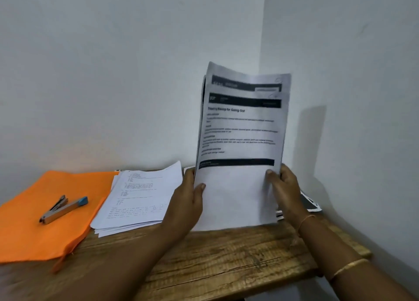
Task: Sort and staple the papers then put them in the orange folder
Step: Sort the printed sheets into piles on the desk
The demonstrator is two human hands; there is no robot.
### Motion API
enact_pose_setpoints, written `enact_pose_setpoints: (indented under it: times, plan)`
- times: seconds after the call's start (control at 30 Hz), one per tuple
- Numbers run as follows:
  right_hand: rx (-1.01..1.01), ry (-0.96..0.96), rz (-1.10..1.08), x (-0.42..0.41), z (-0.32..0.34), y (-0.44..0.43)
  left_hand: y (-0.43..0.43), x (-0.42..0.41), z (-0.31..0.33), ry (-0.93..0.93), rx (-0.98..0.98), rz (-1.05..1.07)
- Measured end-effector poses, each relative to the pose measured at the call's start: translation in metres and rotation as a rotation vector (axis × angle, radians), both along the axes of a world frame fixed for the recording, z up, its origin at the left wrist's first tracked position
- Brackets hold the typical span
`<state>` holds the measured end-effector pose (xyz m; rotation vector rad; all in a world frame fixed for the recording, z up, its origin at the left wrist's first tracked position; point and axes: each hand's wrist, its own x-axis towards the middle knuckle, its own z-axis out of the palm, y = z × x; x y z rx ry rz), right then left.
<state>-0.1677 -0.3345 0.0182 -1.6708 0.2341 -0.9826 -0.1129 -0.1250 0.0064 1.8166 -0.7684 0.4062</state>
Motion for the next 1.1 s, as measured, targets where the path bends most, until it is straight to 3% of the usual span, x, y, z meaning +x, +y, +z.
enact_pose_setpoints:
  times: [0.1, 0.37, 0.7, 0.8, 0.93, 1.1]
  plan:
    - [0.0, -0.079, 0.021, 0.001, 0.008, 0.001, -0.003, 0.0, 0.003, -0.075, -0.042, -0.019]
    - [-0.014, 0.054, 0.074, 0.004, -0.016, -0.01, 0.001, 0.008, -0.015, 0.138, 0.053, -0.099]
    - [0.016, -0.017, 0.066, 0.007, 0.005, -0.009, -0.001, 0.011, -0.009, 0.111, -0.004, -0.111]
    - [-0.03, 0.015, 0.052, 0.009, -0.001, -0.013, -0.002, 0.008, -0.012, 0.067, 0.14, -0.103]
    - [-0.15, 0.123, -0.034, 0.016, -0.019, -0.019, -0.002, 0.007, -0.016, 0.052, 0.357, -0.067]
    - [-0.299, 0.15, -0.267, 0.028, -0.012, -0.021, 0.0, 0.008, -0.008, 0.146, 0.289, -0.202]
